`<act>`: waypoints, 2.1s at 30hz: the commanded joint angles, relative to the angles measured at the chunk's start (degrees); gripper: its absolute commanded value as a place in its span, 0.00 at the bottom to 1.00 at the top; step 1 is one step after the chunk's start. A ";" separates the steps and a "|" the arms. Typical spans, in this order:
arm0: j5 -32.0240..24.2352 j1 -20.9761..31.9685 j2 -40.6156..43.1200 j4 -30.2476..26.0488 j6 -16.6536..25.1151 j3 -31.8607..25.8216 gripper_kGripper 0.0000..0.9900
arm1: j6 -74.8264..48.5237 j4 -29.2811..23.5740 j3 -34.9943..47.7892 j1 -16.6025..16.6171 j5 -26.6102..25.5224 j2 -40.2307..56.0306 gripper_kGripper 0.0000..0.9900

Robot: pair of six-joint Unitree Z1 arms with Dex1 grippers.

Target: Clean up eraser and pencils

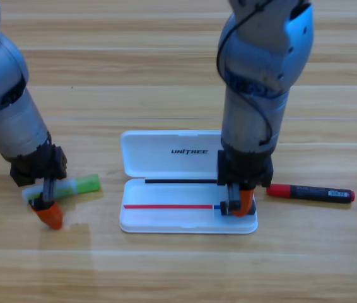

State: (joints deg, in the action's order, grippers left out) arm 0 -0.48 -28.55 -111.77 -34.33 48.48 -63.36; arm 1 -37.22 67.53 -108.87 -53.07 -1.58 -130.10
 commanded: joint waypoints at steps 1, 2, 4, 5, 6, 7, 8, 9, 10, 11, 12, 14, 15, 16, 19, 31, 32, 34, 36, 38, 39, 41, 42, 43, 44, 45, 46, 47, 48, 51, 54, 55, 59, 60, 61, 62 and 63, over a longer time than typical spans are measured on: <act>0.83 1.74 -3.81 1.19 1.18 0.70 0.97 | -0.14 -1.18 -0.47 -1.60 -0.45 -4.55 0.00; 1.00 1.74 -3.98 1.28 1.18 0.61 0.97 | -0.22 -1.35 -0.47 -1.60 -0.45 -4.64 0.00; 1.27 1.83 -4.34 1.37 1.18 0.43 0.97 | -0.14 -1.53 -0.47 -1.60 -0.36 -4.73 0.00; 1.35 1.83 -4.60 1.37 1.26 0.17 0.95 | -0.22 -1.53 -0.47 -1.60 -0.27 -4.73 0.00; 1.35 1.92 -4.78 1.37 1.26 0.08 0.95 | -0.22 -1.53 -0.47 -1.60 -0.27 -4.64 0.00; 1.35 2.01 -5.13 1.37 1.35 -0.18 0.93 | -0.22 -1.62 -0.47 -1.60 -0.27 -4.64 0.00; 1.35 2.10 -5.48 1.37 1.44 -0.27 0.91 | -0.22 -1.62 -0.47 -1.60 -0.09 -4.64 0.00; 1.35 2.18 -5.74 1.37 1.53 -0.44 0.88 | -0.14 -1.62 -0.47 -1.60 -0.09 -4.64 0.00; 1.35 2.27 -5.92 1.37 1.62 -0.53 0.85 | -0.14 -1.62 -0.47 -1.60 -0.01 -4.64 0.00; 1.35 2.45 -6.27 1.37 1.70 -0.62 0.82 | -0.14 -1.62 -0.38 -1.60 0.08 -4.73 0.00; 1.35 2.45 -6.53 1.46 1.70 -0.80 0.79 | -0.14 -1.70 -0.38 -1.60 0.17 -4.73 0.00; 1.62 2.54 -6.80 1.72 1.88 -0.88 0.72 | -0.14 -1.70 -0.29 -1.60 0.43 -4.81 0.31; 2.06 2.54 -6.97 1.99 1.79 -0.97 0.68 | -0.14 -1.70 -0.29 -1.60 0.61 -4.73 0.48; 2.58 2.54 -7.15 2.34 1.70 -0.97 0.65 | -0.14 -1.70 -0.20 -1.60 0.87 -4.64 0.62; 4.17 2.54 -7.76 2.86 1.79 -0.97 0.55 | -0.14 -1.70 0.50 -1.60 1.05 -3.23 0.85; 9.09 3.41 -6.36 7.17 1.88 0.52 0.00 | -1.02 -0.91 12.45 -0.90 1.14 18.65 0.89; 9.09 3.41 -6.36 7.17 2.05 0.52 0.00 | -1.89 -0.91 13.51 -0.10 1.14 19.36 0.89; 9.09 3.41 -6.27 6.73 2.23 0.52 0.00 | -3.48 -1.00 15.18 1.65 1.05 19.53 0.89; 9.00 3.41 -5.39 5.33 2.23 0.26 0.00 | -5.23 -2.14 17.20 3.59 0.87 18.83 0.89; 8.83 3.41 -3.63 3.04 2.23 -0.71 0.00 | -6.46 -4.43 19.22 5.70 0.87 17.34 0.89; 8.56 3.41 -2.40 1.28 2.23 -1.59 0.00 | -7.26 -5.66 20.01 6.75 0.96 16.28 0.89; 8.03 3.41 0.32 -2.76 2.32 -3.87 0.00 | -9.01 -8.30 21.59 8.60 1.31 14.17 0.89; 7.77 3.41 1.90 -4.96 2.49 -5.10 0.00 | -9.72 -9.70 22.39 9.30 1.66 13.38 0.89; 7.77 3.41 3.40 -7.24 2.49 -6.42 0.00 | -10.24 -10.93 22.91 9.91 2.02 12.59 0.89; 7.77 3.41 4.98 -9.53 2.49 -7.65 0.00 | -10.68 -11.81 23.35 10.44 2.45 11.80 0.89; 7.59 3.33 6.74 -11.81 2.41 -8.79 0.00 | -11.12 -12.51 23.53 10.97 2.63 11.18 0.89; 7.07 2.97 8.41 -14.10 2.41 -10.02 0.00 | -11.56 -13.04 23.53 11.50 2.72 10.48 0.89; 6.63 2.01 9.90 -16.38 2.23 -11.43 0.00 | -12.00 -13.48 23.44 11.94 3.07 9.86 0.89; 6.54 0.87 10.96 -18.41 1.70 -12.84 0.00 | -12.35 -14.10 23.44 12.38 3.33 9.25 0.89; 6.36 -3.35 11.92 -23.24 -0.23 -16.70 0.00 | -13.50 -15.24 23.44 13.61 4.30 7.67 0.88; 6.54 -7.04 10.43 -23.85 -2.34 -17.58 0.00 | -14.37 -15.33 23.53 14.49 4.56 6.52 0.88; 6.36 -8.10 9.46 -23.77 -2.87 -17.85 0.00 | -14.46 -15.33 23.53 14.75 4.56 6.17 0.88; 4.87 -10.74 5.16 -23.77 -4.01 -19.52 0.00 | -15.08 -15.68 23.53 15.63 4.65 4.85 0.87; 4.87 -11.44 4.01 -23.77 -4.54 -20.04 0.00 | -15.25 -15.77 23.53 15.80 4.65 4.59 0.85; 4.78 -12.23 3.05 -23.77 -4.98 -20.48 0.00 | -15.52 -15.77 23.53 15.89 4.65 4.24 0.83; 4.61 -13.02 2.17 -23.77 -5.33 -21.01 0.00 | -15.61 -15.94 23.53 15.98 4.83 3.89 0.83; 4.61 -13.81 1.38 -23.77 -5.77 -21.54 0.00 | -15.61 -16.03 23.53 16.07 4.83 3.62 0.82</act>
State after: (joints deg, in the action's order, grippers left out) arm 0 4.80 -37.80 -104.62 -57.68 44.28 -83.32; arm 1 -52.07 52.72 -86.77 -39.23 2.61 -121.58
